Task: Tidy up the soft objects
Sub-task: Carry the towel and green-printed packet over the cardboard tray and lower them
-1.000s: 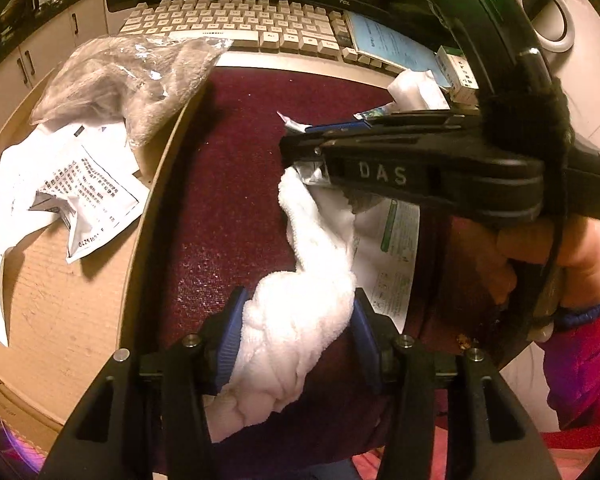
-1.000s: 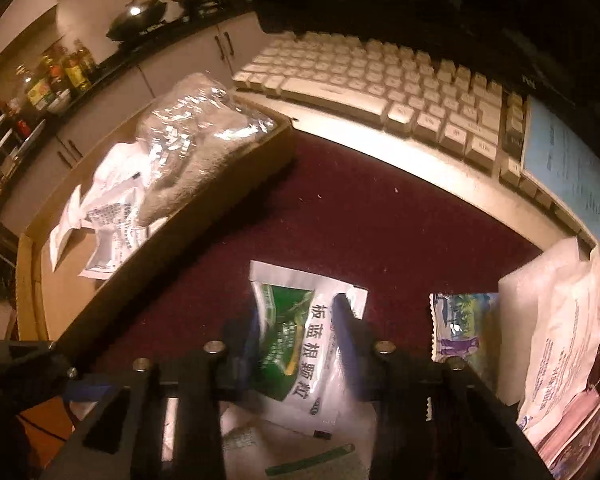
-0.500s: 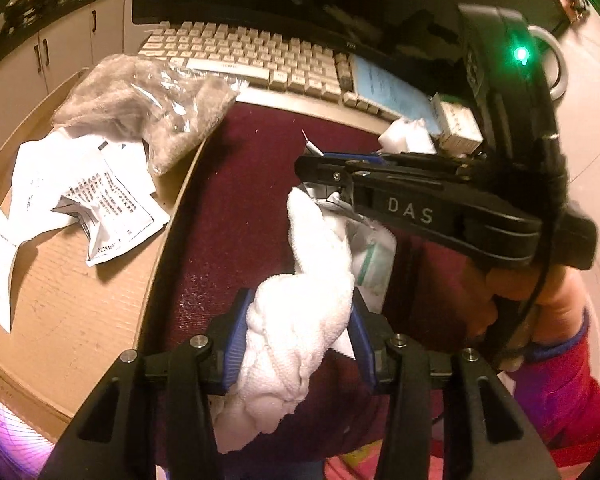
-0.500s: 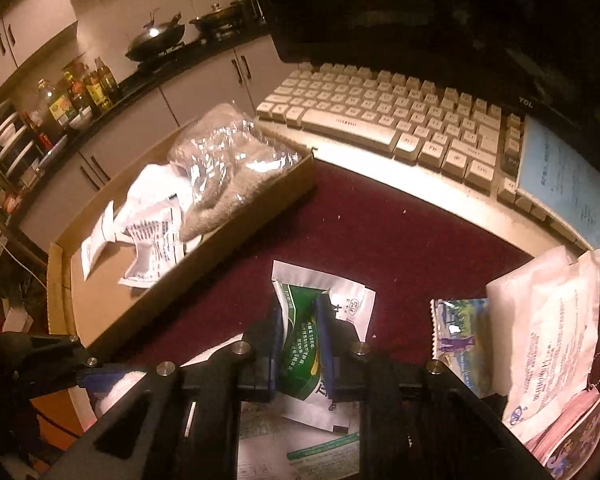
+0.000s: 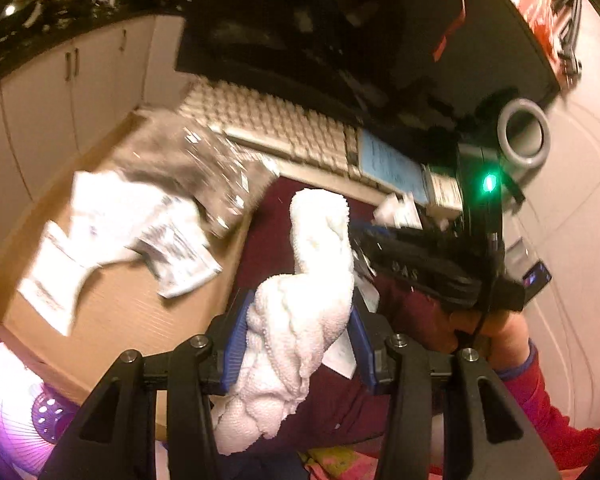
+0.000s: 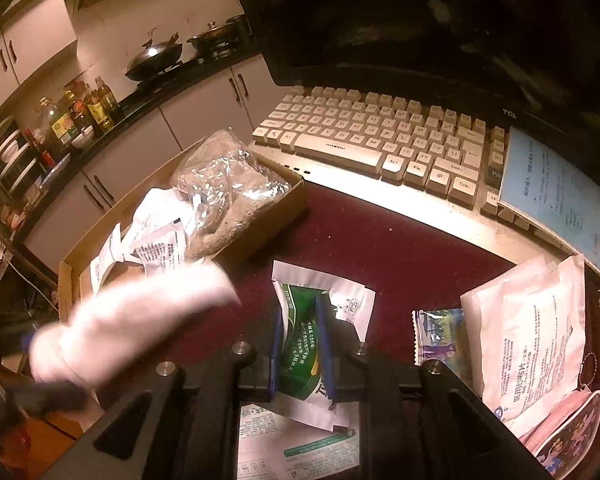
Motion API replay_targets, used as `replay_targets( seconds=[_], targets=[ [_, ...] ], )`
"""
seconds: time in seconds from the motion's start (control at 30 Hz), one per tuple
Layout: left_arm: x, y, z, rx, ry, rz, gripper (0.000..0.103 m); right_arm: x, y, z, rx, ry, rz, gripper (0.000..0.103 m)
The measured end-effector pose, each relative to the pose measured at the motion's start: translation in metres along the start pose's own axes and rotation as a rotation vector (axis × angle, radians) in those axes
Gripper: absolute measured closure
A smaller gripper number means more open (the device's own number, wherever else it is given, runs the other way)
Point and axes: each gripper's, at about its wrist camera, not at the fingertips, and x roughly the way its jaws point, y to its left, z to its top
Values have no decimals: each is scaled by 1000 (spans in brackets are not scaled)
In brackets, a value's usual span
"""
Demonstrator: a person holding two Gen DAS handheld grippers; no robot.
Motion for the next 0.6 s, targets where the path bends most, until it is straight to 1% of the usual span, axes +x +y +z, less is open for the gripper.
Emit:
replay_targets(
  seconds=[0.07,0.17,0.27,0.4,0.6],
  targets=[
    [-13,10,5,-19,-38,21,58,-2,3,1,-7,-7,6,86],
    [-23,26,13,-53,-79,50,58,-4,12,4,-22,-16,23,86],
    [-25,44,22,-93,-107,74,58,-4,23,7,-42,-20,42,86],
    [-21,69,24,-151,-108,103,58,-3,45,10,-76,-25,74,86],
    [-8,100,11,-211,-67,134,58,3,78,20,-129,-30,137,86]
  ],
)
